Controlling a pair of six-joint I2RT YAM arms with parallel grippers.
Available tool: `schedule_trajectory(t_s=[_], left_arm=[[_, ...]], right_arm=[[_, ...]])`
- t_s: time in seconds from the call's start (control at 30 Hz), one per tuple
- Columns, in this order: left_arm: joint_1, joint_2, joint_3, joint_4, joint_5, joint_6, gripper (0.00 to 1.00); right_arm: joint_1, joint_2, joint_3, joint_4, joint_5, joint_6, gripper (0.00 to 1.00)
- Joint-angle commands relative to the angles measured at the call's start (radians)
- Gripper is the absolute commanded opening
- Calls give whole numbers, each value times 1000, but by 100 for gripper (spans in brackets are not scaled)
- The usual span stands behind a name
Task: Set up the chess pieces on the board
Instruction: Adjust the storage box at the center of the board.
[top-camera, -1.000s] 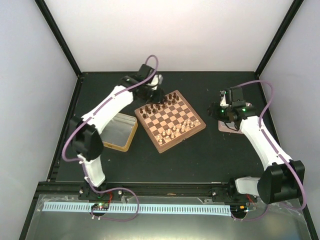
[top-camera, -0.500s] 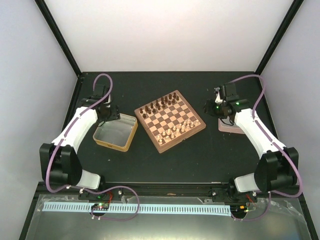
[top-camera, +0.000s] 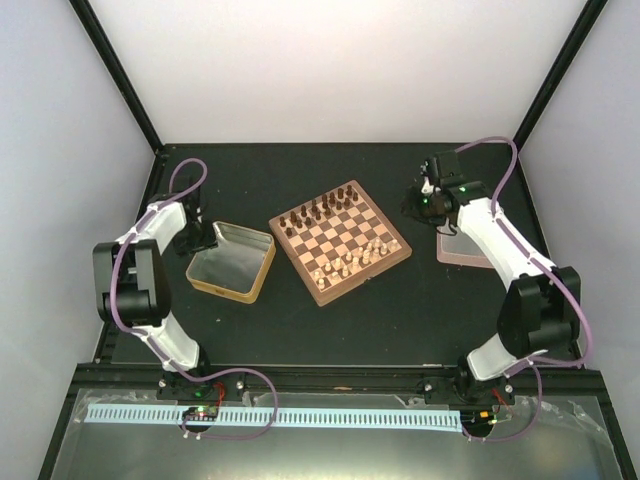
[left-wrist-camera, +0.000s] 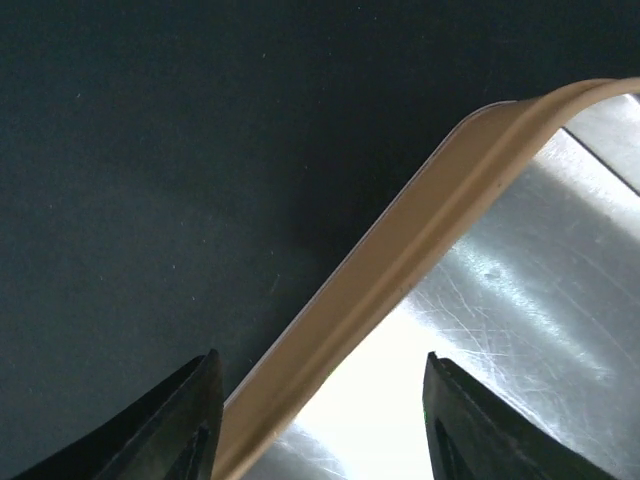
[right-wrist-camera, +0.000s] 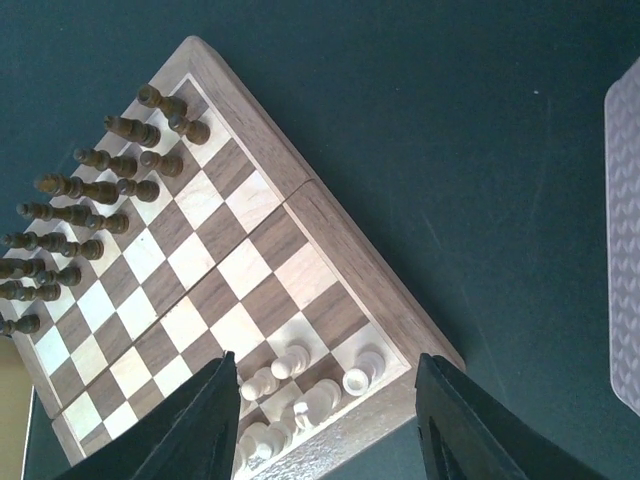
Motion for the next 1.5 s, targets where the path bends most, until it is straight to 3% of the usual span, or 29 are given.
schedule_trajectory(t_s=[0.0,0.13,0.57,0.63,0.73,0.87,1.03,1.2,1.37,1.47], left_arm=[[41,41,53,-2,8,4,50],[84,53,51,-18,16,-26,37],[134,-57,-73,-39,28,-128,9],[134,-79,-88,-42,42,-148,12],[134,-111,-86,-45,60,-163,30],[134,-161,-50,-48,95,-180,37],[114,-249,-70,91,271,-262,40],[59,-233,-151,317,419,-498,39],[-5,-149,-225,576,461,-777,37],[-28,-91,-209,633,411,-869,37]], right_arm=[[14,35,50,-20,21,19,50],[23,61,76,-35,19,19,49],[35,109,123,-71,7,-3,47],[36,110,123,-71,5,-7,47],[36,107,119,-72,2,-10,47],[35,99,107,-69,-2,-11,47],[36,71,77,-51,-3,-4,47],[36,50,52,-34,0,4,47],[36,28,31,-17,0,12,46],[36,14,21,-10,8,12,46]])
